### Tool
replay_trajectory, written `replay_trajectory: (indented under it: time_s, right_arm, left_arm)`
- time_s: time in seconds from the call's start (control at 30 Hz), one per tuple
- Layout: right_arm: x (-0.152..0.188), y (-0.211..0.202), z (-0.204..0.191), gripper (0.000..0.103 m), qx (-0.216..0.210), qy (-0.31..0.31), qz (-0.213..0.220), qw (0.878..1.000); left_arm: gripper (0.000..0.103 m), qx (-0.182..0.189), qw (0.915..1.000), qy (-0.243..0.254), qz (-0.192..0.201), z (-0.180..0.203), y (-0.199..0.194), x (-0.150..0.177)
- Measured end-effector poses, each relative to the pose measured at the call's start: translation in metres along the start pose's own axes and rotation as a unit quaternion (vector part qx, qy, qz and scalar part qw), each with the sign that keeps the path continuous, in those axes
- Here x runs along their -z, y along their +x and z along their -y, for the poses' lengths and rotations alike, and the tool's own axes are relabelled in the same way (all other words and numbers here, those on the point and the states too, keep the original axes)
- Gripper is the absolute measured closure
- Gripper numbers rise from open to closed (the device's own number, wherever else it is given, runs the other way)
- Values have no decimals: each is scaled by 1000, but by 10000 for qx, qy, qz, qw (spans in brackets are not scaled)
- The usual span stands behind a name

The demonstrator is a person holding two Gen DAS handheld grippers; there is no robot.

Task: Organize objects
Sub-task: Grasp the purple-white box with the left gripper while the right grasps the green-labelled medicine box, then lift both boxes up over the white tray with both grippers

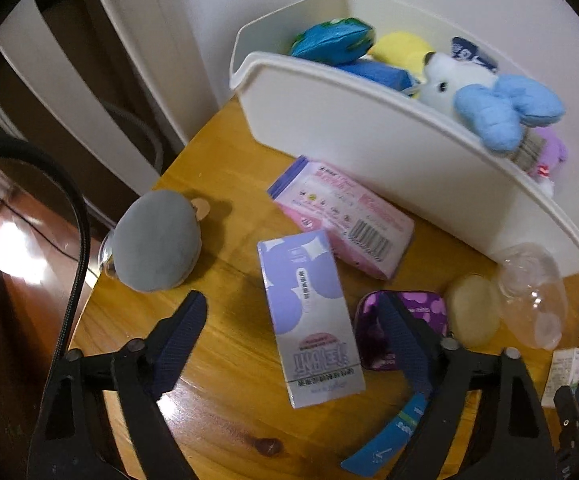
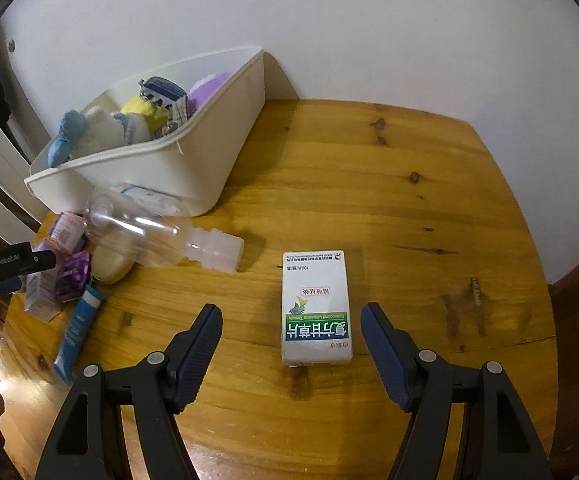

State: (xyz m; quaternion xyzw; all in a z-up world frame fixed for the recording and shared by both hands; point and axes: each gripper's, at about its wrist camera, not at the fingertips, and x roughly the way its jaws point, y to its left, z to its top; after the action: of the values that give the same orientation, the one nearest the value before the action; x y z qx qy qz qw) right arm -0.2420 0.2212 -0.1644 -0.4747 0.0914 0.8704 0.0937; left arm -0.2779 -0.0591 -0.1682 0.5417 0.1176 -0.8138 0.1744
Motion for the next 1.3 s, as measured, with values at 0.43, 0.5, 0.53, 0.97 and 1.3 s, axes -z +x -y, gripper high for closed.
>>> replay_trajectory:
  time_s: [0.43, 0.5, 0.53, 0.97, 1.3]
  right_arm:
    - [6, 17, 1, 67, -199, 3, -235, 9995]
    - [7, 16, -1, 68, -207, -34, -208, 9996]
    - [8, 14, -1, 68, -193, -52, -178, 9996]
    - [9, -41, -23, 68, -167, -337, 400, 9985]
    - [26, -113, -63, 68, -144, -745, 935, 9927]
  left_arm:
    - [61, 14, 9997, -122, -219, 1, 9, 6]
    - [64, -8, 9998, -109, -185, 1, 8, 8]
    - [64, -10, 9998, -96, -166, 1, 8, 8]
    - [64, 24, 9975, 388, 598, 1, -56, 15]
    - [64, 382, 9888, 815, 1193, -14, -112, 8]
